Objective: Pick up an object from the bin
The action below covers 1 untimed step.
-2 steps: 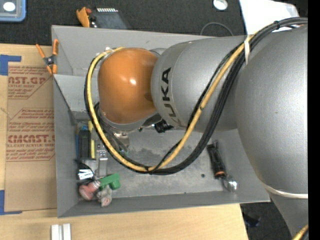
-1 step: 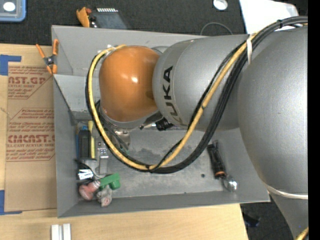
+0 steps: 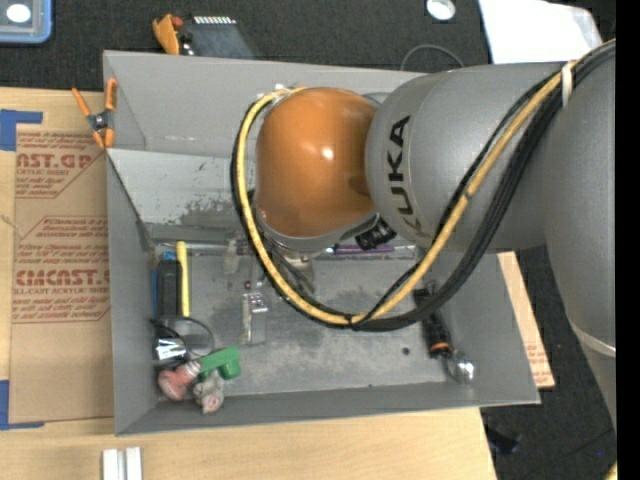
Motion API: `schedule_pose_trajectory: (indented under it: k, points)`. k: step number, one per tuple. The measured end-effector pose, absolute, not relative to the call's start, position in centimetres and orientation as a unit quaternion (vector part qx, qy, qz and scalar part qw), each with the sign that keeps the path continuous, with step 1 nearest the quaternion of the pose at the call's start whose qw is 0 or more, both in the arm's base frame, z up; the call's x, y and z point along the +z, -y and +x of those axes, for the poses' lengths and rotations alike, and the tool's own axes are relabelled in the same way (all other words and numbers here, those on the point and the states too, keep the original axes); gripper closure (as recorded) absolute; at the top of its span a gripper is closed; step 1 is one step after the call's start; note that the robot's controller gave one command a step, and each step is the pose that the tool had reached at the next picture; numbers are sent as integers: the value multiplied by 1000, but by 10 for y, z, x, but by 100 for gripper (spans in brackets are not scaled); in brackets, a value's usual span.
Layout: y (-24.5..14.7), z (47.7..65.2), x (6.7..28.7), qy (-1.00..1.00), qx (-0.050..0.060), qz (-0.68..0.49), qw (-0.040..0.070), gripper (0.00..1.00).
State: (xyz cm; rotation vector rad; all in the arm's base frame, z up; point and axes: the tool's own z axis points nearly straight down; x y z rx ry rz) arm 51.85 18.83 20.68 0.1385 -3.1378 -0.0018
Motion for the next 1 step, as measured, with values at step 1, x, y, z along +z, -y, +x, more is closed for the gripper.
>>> schedule_pose_trajectory:
  k: [1]
  points:
    - [-154, 489, 213, 994, -1, 106, 0, 0]
